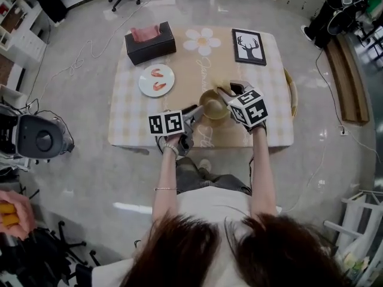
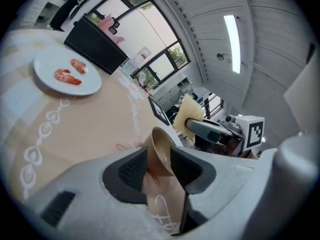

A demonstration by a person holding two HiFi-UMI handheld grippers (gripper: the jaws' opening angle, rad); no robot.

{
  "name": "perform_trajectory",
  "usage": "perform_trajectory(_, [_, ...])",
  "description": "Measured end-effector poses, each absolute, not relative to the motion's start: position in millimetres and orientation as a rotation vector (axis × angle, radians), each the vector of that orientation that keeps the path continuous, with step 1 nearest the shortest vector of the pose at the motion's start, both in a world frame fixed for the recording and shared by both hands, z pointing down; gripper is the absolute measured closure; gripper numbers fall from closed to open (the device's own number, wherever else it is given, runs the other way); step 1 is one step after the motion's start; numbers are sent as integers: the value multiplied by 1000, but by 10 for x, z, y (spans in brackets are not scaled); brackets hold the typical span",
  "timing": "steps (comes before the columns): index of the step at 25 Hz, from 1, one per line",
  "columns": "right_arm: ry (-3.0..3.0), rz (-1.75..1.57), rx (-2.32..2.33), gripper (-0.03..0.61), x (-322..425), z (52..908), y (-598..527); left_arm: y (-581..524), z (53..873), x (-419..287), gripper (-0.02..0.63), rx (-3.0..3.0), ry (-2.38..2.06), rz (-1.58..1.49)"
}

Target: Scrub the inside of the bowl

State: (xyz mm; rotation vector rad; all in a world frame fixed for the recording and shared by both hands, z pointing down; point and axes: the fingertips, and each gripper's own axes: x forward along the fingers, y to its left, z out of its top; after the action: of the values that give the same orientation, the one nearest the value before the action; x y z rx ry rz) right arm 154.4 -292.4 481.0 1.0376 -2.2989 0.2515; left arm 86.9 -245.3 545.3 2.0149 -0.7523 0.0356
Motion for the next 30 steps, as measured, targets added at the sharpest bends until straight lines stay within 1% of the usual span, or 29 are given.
perform_trajectory(5, [-2268, 158, 942, 483, 1492, 4838, -2928, -2424, 5451, 857, 476, 1949, -715, -29])
perform_trajectory(15, [-2136, -93, 654, 483, 1347, 4903, -2880, -2331, 5444, 964, 477, 1888, -605, -46])
perform_trajectory(30, [-1768, -467, 148, 483, 1363, 5152, -2798, -2304, 5498, 1009, 479, 1825, -537, -40])
